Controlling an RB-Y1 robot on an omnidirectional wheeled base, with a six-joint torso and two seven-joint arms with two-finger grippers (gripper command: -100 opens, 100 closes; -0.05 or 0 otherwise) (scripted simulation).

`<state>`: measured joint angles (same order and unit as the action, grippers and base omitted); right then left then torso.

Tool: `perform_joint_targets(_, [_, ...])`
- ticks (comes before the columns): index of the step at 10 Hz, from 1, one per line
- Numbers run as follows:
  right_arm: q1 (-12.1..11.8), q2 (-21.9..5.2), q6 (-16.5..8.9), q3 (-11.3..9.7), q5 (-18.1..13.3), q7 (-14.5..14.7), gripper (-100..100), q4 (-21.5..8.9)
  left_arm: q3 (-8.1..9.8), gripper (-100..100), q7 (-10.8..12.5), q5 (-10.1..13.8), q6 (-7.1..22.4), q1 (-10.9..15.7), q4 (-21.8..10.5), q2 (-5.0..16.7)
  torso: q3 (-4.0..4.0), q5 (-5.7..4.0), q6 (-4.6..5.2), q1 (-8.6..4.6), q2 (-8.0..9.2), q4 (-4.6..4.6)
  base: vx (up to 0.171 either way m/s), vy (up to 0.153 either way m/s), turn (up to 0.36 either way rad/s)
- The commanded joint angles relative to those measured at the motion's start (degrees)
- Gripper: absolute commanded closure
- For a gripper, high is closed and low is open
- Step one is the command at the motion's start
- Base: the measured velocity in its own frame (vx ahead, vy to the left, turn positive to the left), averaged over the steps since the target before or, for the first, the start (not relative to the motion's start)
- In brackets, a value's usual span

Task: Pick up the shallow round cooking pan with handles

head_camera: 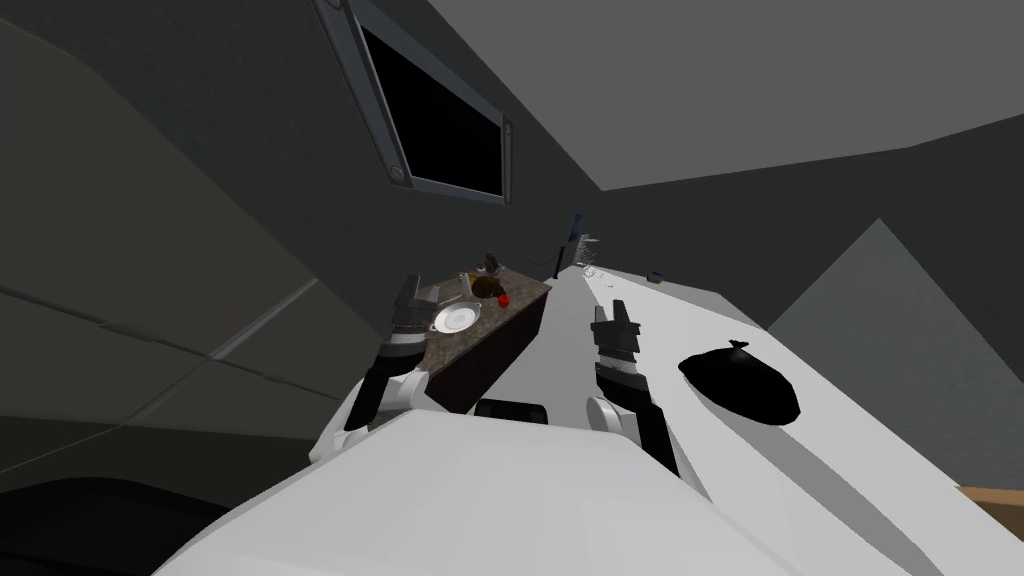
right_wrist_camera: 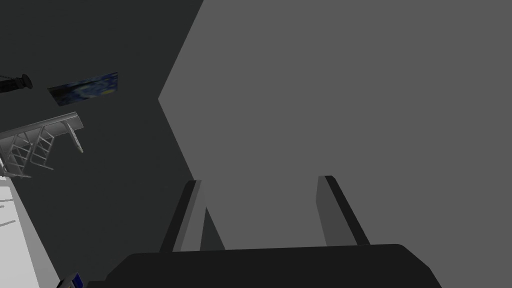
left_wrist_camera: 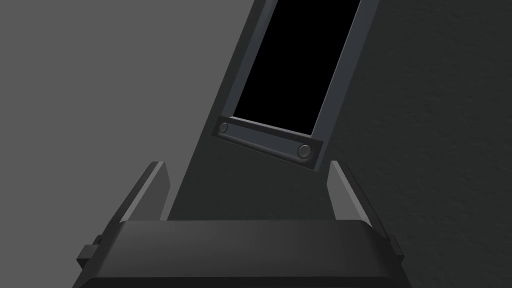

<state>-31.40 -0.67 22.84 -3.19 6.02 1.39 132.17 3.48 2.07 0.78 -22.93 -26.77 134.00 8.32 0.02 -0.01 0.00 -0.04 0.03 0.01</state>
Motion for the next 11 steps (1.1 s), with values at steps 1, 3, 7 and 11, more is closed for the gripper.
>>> perform_joint_targets(1, [0.00, 0.00, 0.00, 0.00, 0.00, 0.00, 0, 0.00, -0.29, -100, 0.22, 0.09, 2.51, 0.90, 0.22, 1.08, 0.00, 0.00, 0.00, 0.00, 0.00, 0.00, -0.008, -0.010, -0.032])
perform_joint_targets(3, [0.00, 0.00, 0.00, 0.00, 0.00, 0.00, 0, 0.00, -0.58, -100, 0.42, 0.18, 4.58, 1.66, 0.36, 1.79, 0.00, 0.00, 0.01, -0.02, 0.01, 0.00, -0.010, -0.014, -0.038])
perform_joint_targets(7, [0.00, 0.00, 0.00, 0.00, 0.00, 0.00, 0, 0.00, -1.58, -100, 1.04, 0.46, 11.06, 4.16, 0.83, 3.13, 0.00, 0.00, -0.01, -0.01, 0.00, 0.00, -0.010, -0.014, -0.041])
perform_joint_targets(11, [0.00, 0.00, 0.00, 0.00, 0.00, 0.00, 0, 0.00, -2.30, -100, 1.53, 0.71, 16.46, 5.97, 1.12, 3.44, 0.00, 0.00, -0.01, 0.00, 0.00, 0.00, -0.008, -0.010, -0.033])
